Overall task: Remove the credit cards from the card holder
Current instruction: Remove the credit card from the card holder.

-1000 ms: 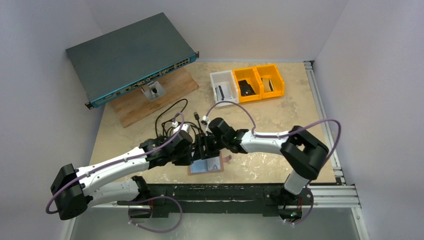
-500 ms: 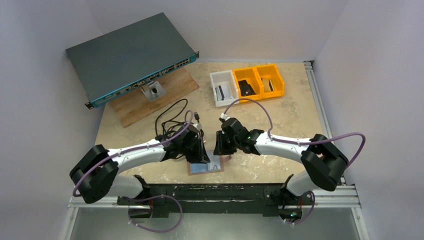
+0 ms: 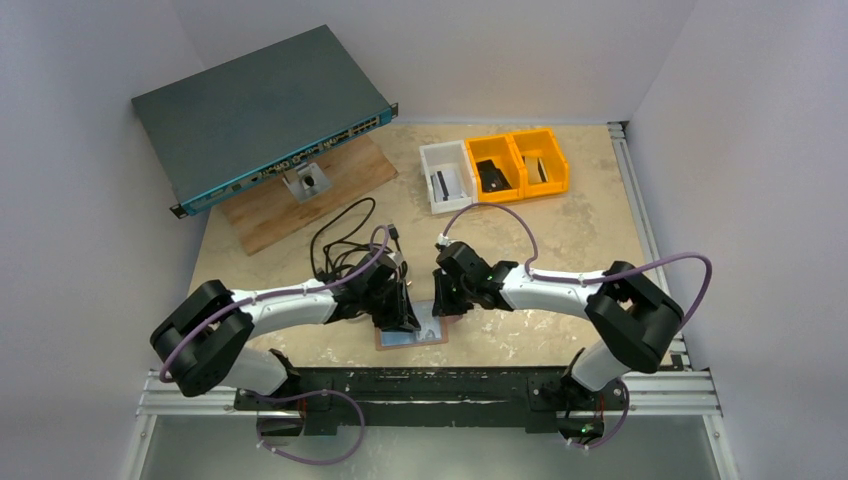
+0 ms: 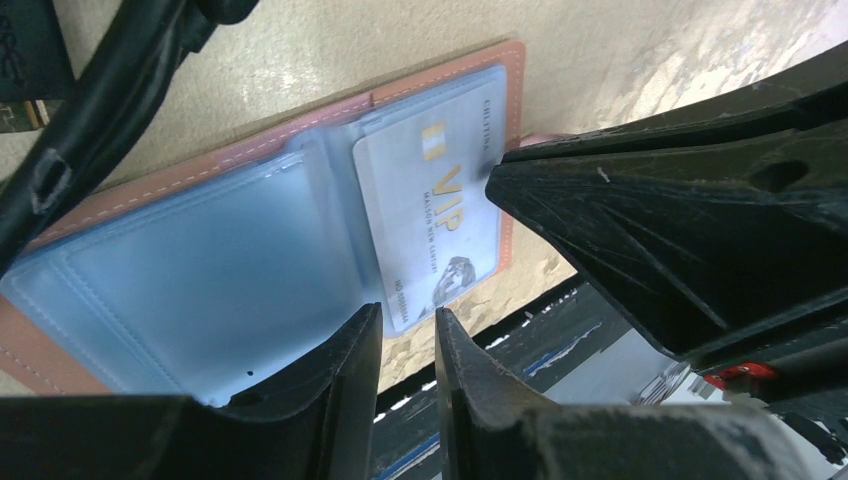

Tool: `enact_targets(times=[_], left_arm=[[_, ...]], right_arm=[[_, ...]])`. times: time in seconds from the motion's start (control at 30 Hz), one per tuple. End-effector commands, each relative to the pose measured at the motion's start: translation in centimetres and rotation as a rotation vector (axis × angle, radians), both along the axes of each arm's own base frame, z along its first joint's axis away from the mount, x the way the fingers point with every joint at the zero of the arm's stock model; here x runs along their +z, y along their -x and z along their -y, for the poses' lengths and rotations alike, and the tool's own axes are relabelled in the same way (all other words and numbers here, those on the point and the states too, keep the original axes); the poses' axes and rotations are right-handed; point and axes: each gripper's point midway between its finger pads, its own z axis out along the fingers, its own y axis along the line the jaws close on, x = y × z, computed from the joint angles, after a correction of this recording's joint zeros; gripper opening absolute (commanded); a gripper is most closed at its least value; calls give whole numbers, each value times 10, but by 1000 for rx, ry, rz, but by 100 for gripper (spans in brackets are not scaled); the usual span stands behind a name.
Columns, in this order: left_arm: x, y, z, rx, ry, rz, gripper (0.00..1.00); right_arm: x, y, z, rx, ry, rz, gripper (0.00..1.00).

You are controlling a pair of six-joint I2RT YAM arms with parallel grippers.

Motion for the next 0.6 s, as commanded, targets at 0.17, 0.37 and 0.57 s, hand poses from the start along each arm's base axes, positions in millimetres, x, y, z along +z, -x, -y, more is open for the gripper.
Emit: enact_targets(times=[0.17,0.37,0.57], left_arm=[[-18,-4,-4,15,-29,0,25],[-20,-4,-1,22,-7,-9,24],[-13,-4,-3,32,22,-4,20]], right_arm=[[-6,2,-4,25,22,14,8],[-12,15,-16,58,12,-13,7],[-22,20,-7,36,35,-44,7]])
